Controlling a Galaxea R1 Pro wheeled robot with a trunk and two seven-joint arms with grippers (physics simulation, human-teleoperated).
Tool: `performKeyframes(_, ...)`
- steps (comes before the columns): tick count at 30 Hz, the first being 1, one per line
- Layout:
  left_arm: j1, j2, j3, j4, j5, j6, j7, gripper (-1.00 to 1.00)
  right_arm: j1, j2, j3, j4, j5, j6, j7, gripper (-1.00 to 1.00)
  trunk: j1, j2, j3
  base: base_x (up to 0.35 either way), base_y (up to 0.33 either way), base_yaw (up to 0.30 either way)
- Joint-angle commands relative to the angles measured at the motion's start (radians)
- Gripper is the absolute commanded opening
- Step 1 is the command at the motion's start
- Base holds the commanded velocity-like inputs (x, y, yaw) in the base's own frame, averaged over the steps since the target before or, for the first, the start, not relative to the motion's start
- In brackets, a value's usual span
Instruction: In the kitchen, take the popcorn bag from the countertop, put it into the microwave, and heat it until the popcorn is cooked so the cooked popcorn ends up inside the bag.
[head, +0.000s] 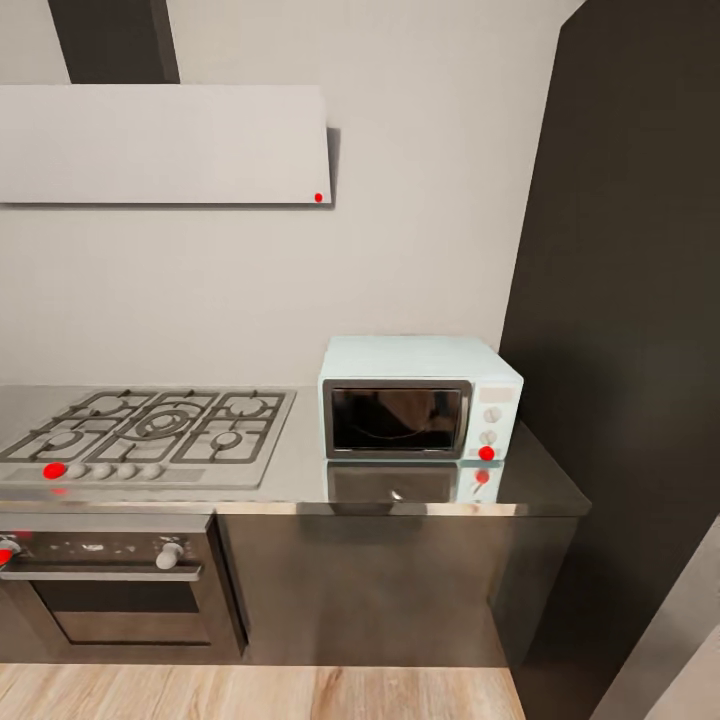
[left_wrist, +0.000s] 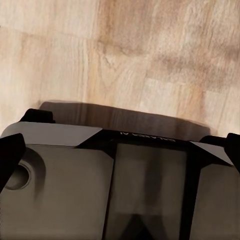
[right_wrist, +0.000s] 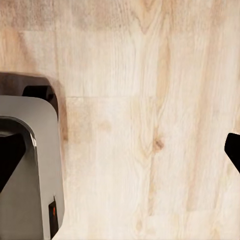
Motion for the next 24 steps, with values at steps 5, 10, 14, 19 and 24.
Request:
performKeyframes(5,-0.001,0.0,-0.008,0.001,0.007,-0.003,0.002,1.0,-0.002,0.027,0.009,0.003,-0.002,-0.003,0.004,1.0,0.0,-0.001,-0.001,0.0,0.0,0.0)
performKeyframes(10,-0.001,0.001,-0.008,0.001,0.007,-0.004,0.002,1.0,-0.002,0.07,0.011,-0.016,0.115,-0.001,0.003,1.0,0.0,-0.001,-0.001,0.0,0.0,0.0)
performKeyframes(14,-0.001,0.001,-0.008,0.001,0.008,-0.004,0.002,1.0,-0.002,0.108,0.011,-0.186,0.164,0.012,0.014,1.0,0.0,-0.001,-0.001,0.0,0.0,0.0)
performKeyframes(19,-0.001,0.0,-0.008,0.001,0.009,-0.005,0.003,1.0,-0.002,0.124,0.011,-0.453,0.185,0.144,0.03,1.0,0.0,-0.001,-0.001,0.0,0.0,0.0)
performKeyframes(24,-0.001,0.001,-0.008,0.001,0.009,-0.005,0.003,1.0,-0.002,0.128,0.011,-0.751,0.183,0.356,0.055,1.0,0.0,-0.001,-0.001,0.0,0.0,0.0)
